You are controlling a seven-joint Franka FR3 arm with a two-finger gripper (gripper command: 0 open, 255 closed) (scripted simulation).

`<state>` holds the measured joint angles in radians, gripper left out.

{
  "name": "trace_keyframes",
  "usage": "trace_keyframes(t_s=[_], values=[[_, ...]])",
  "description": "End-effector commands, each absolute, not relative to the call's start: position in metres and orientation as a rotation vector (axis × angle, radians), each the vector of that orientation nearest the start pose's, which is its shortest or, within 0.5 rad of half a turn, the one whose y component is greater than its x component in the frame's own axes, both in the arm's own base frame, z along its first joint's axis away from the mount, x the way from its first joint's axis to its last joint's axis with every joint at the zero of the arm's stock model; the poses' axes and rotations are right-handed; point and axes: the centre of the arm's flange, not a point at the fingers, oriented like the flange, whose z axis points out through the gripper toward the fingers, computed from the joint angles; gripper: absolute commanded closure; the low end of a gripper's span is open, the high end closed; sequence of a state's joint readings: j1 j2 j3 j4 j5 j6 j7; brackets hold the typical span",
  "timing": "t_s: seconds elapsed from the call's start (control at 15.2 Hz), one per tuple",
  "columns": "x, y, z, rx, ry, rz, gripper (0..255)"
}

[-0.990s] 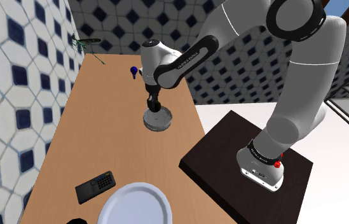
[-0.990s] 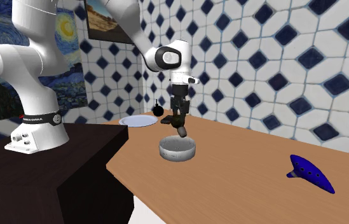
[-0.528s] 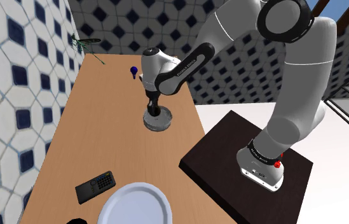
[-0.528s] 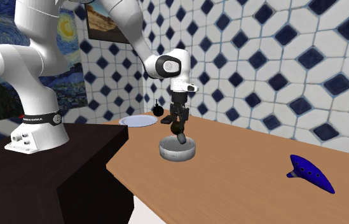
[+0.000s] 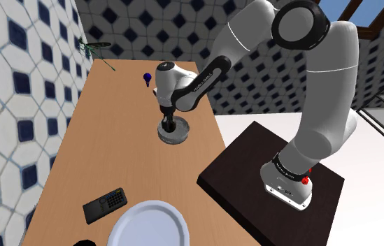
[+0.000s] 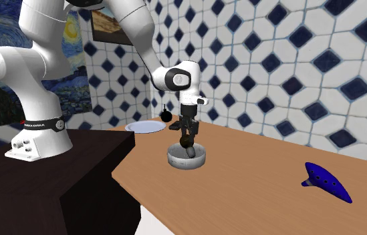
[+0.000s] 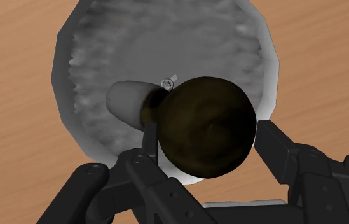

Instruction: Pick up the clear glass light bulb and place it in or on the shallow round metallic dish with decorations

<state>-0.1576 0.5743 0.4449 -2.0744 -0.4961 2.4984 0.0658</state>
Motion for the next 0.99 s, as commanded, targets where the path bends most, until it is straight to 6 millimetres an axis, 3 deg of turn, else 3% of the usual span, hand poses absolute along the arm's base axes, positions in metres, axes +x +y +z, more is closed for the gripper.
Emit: trace_keyframes(t_s=[0.0, 0.33, 0.4, 0.73, 0.92], values=[[0.55, 0.168, 0.162, -3.061, -0.905, 0.082, 255], [0.55, 0.168, 0.162, -3.061, -0.905, 0.082, 255], [0.55, 0.167, 0.161, -3.061, -0.905, 0.082, 0], [0.55, 0.168, 0.162, -3.061, -0.905, 0.082, 0], [0.551, 0.17, 0.201, -3.061, -0.905, 0.082, 0]])
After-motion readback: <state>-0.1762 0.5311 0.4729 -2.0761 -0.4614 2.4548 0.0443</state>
